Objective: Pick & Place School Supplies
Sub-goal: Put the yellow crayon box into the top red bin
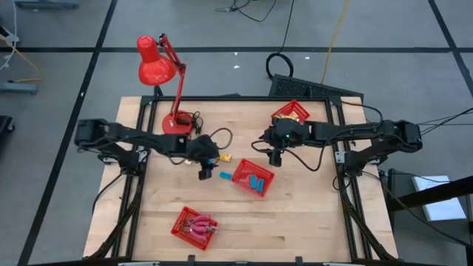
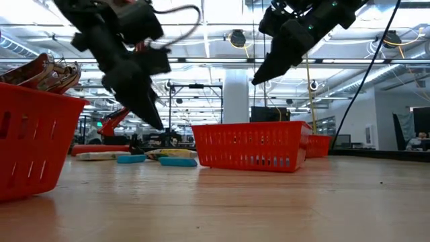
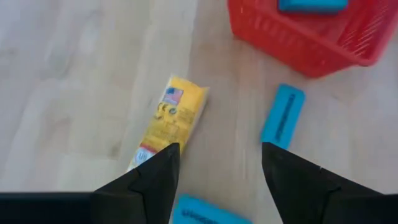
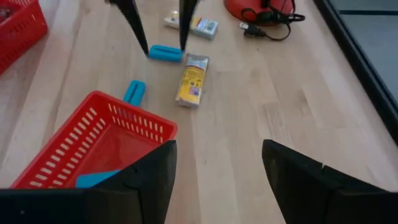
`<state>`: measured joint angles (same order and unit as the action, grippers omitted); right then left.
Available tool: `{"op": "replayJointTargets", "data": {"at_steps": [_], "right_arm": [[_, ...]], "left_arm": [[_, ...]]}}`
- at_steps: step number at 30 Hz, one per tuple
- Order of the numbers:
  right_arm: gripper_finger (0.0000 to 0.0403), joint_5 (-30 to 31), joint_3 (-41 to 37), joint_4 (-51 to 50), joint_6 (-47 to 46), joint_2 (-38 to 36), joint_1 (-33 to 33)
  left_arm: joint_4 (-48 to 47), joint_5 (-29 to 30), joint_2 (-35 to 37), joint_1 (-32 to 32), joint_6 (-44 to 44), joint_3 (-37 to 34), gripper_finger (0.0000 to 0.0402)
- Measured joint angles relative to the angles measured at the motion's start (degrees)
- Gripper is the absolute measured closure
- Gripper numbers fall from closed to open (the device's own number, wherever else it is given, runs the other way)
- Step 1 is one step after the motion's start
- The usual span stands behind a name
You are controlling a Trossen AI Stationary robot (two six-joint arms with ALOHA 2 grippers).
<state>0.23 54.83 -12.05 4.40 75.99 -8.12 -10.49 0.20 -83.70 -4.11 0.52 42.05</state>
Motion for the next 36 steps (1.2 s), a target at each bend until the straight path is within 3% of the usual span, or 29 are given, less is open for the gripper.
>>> {"op": "replayJointTargets", "data": {"at_steps": [4, 12, 24, 28, 34, 36], "right_arm": [[0.0175, -0.1, 0.0, -0.1, 0.5, -0.4, 0.0], [0.0175, -0.3, 0.0, -1.3, 0.9, -0.4, 0.1], [0.0179, -0.3, 0.0, -4.0, 1.0, -0.4, 1.1], [0.0179, -0.1, 0.0, -4.1, 0.6, -0.4, 1.4], [0.0181, -0.1, 0.0, -3.9, -0.4, -0.4, 1.5], [0.0184, -0.1, 0.0, -3.9, -0.5, -0.4, 1.5]], "left_arm": [[-4.0, 0.1, -5.7, -0.4, -2.9, 4.9, 0.0165], [-13.6, 6.2, -17.0, -0.5, -9.6, 15.9, 0.0165], [-14.3, 7.5, -22.3, -2.3, -12.3, 18.9, 0.0168], [-14.3, 8.2, -22.3, -2.2, -12.5, 18.8, 0.0207], [-14.3, 13.0, -22.4, -1.7, -12.7, 18.7, 0.0333], [-14.3, 15.0, -22.2, -1.6, -12.9, 18.7, 0.0336]]}}
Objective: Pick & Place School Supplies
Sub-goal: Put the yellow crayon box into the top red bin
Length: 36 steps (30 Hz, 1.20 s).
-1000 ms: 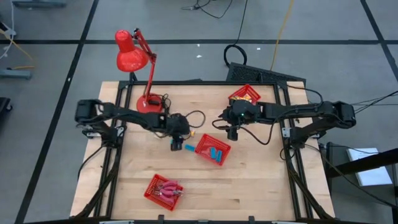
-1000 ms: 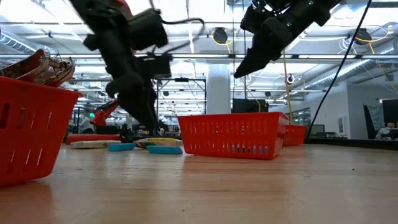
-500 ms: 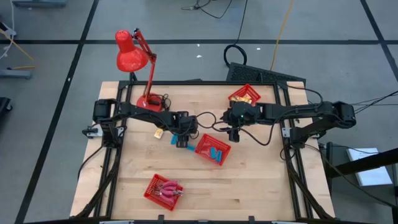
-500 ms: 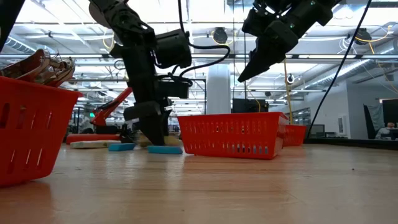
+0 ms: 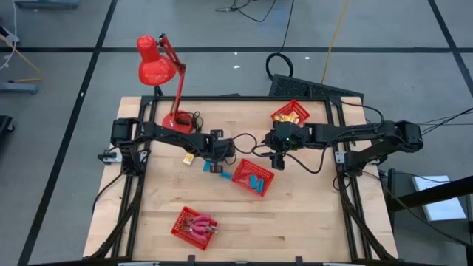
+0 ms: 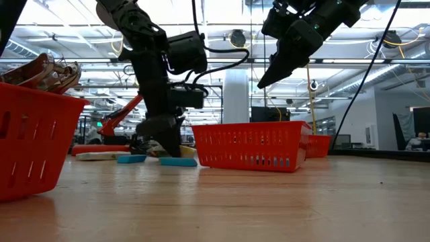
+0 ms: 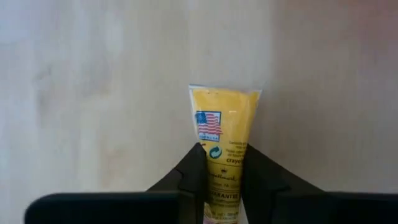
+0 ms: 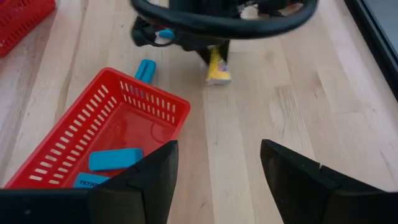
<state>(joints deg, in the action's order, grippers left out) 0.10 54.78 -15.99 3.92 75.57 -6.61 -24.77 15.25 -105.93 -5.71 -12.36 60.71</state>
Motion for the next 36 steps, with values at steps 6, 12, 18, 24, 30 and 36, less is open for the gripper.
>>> {"op": "replayJointTargets", "data": {"at_steps": [6, 12, 18, 24, 30, 36], "right_arm": [[0.019, -0.1, 0.0, 0.0, -0.1, 0.0, 0.0], [0.0191, -0.1, 0.0, -0.1, 1.5, 0.0, 0.0], [0.0191, -0.2, -0.2, 0.8, 4.1, 0.0, -0.1], [0.0191, -0.2, -3.7, 8.7, 4.7, 0.0, -2.0], [0.019, 0.0, -6.0, 12.9, 5.1, 0.0, -4.0], [0.0163, 0.2, -6.2, 14.4, 4.2, 0.0, -5.4]], "left_arm": [[2.4, 2.8, 3.2, 0.2, -0.9, -0.1, 0.0336], [8.0, 0.8, 8.2, -0.3, -3.4, -0.1, 0.0336], [14.1, -3.8, 8.9, -2.4, -5.1, 0.6, 0.0336], [15.7, -6.9, 8.1, -2.9, -6.5, 4.5, 0.0336], [14.5, -7.7, 4.7, -2.9, -8.0, 9.7, 0.0336], [12.7, -7.7, -1.1, -2.9, -8.7, 14.5, 0.0336]]}}
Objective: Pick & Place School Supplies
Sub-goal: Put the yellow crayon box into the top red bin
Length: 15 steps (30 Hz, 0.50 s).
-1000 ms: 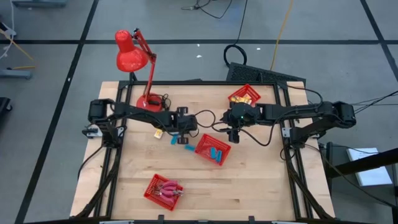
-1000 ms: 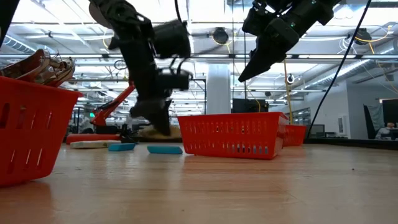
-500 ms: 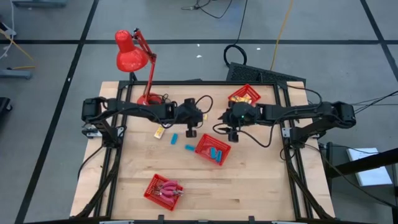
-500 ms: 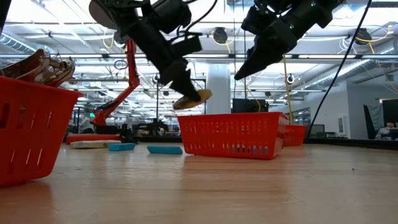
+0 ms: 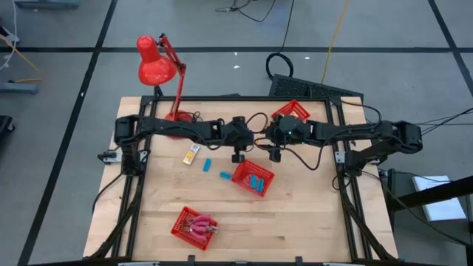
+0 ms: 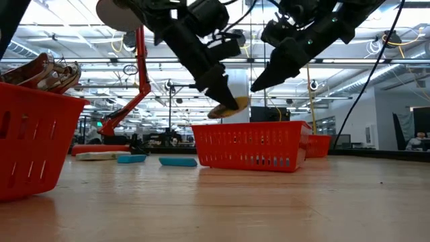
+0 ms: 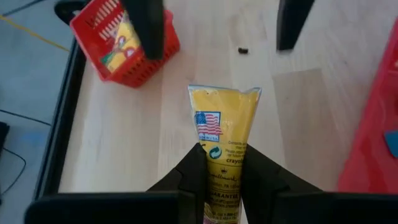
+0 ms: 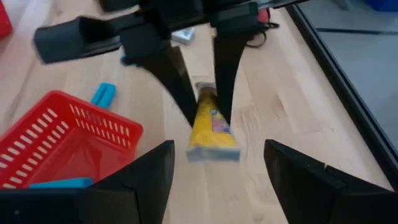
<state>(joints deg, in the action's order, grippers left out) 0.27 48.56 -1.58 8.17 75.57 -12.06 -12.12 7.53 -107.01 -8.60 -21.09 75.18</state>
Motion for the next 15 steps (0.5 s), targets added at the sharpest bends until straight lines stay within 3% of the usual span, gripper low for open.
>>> {"op": "replayJointTargets", "data": {"at_steps": [15], "right_arm": [[0.0151, 0.1, -0.3, -0.8, -0.9, 0.0, -0.4]], "left_arm": [[0.4, -0.1, -2.0, -0.1, -2.3, 5.6, 0.0336]]}}
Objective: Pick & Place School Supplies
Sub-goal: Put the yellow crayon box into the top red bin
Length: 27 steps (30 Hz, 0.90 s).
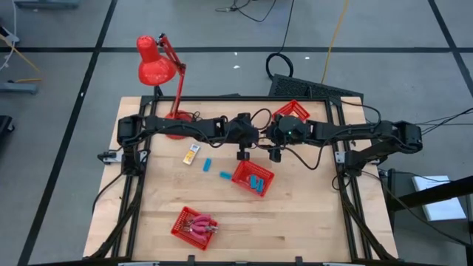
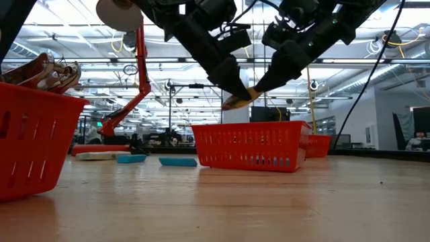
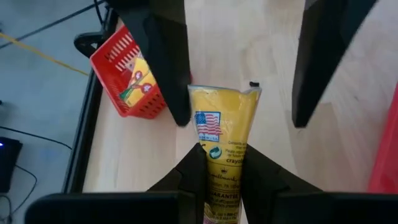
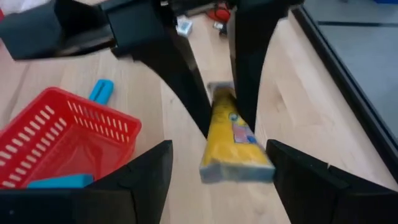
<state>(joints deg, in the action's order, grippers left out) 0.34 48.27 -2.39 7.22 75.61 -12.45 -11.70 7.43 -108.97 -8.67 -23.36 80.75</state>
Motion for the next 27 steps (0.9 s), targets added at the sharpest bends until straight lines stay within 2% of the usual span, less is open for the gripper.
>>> {"op": "replayJointTargets", "data": {"at_steps": [10, 15, 22, 24, 27], "right_arm": [[0.0164, 1.2, 0.0, 1.4, 0.4, 0.5, 0.0], [0.0203, 2.7, 0.0, 1.5, 1.6, 1.5, 0.0], [0.0285, 2.6, 0.0, 1.7, 2.5, 1.8, 0.2], [0.0298, 2.3, 0.0, 1.5, 2.6, 1.8, 0.2], [0.0297, 2.3, 0.0, 1.5, 2.8, 1.8, 0.2]], "left_arm": [[2.3, -1.1, 0.0, 0.4, -0.1, 0.0, 0.0336], [2.3, -1.4, 0.0, 0.4, -0.2, 0.0, 0.0336], [0.3, -1.2, 0.2, 0.1, -0.6, 0.0, 0.0336], [0.0, -1.2, 0.2, 0.1, -0.6, 0.0, 0.0336], [-0.6, -0.7, 0.2, 0.1, -0.7, 0.0, 0.0336]]}}
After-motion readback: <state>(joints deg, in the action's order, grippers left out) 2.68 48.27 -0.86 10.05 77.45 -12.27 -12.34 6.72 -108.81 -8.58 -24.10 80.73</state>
